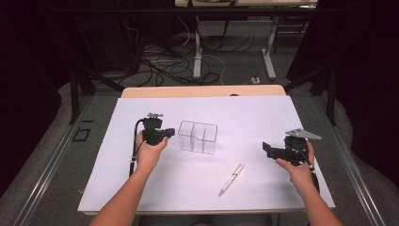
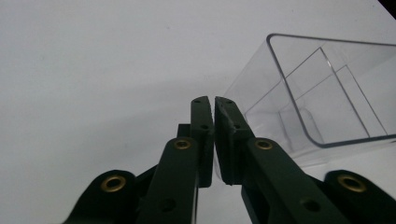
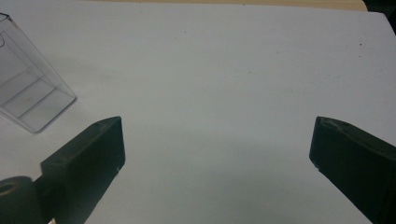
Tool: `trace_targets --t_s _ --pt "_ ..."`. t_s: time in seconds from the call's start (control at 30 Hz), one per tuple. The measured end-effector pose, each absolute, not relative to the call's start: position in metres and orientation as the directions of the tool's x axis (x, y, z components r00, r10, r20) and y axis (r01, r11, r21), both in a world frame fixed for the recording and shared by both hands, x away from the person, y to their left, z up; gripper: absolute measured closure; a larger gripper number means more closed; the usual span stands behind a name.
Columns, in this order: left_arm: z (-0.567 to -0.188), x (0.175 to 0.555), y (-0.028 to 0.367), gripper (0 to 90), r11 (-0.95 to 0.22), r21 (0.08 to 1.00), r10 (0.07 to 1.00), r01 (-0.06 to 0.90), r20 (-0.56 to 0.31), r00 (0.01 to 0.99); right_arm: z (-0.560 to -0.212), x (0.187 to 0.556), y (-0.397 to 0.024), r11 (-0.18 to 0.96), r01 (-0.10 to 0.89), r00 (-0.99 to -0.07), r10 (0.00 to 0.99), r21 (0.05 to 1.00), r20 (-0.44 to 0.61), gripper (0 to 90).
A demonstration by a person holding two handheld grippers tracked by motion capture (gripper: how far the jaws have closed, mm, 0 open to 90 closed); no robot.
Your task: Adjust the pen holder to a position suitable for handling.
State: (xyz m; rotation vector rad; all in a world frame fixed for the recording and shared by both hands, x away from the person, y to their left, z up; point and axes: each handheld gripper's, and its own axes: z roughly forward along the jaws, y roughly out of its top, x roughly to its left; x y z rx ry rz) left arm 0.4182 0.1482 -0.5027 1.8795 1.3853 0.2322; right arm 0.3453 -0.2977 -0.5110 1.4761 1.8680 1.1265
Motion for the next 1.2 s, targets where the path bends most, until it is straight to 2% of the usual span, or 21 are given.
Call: trace_targets --t_s 0.23,1.2 --pt "-0.509 0.415 0.144 89.7 -0.132 0.687 0.854 0.714 -0.286 0.434 -0.512 0.346 -0.298 0.068 0.540 -0.286 0.952 0.839 0.107 3.2" --pt "-0.516 0.398 0.134 90.0 -0.169 0.684 0.817 0.709 -0.305 0.489 -0.513 0.347 -0.294 0.078 0.545 -0.298 0.949 0.835 0.106 4.1"
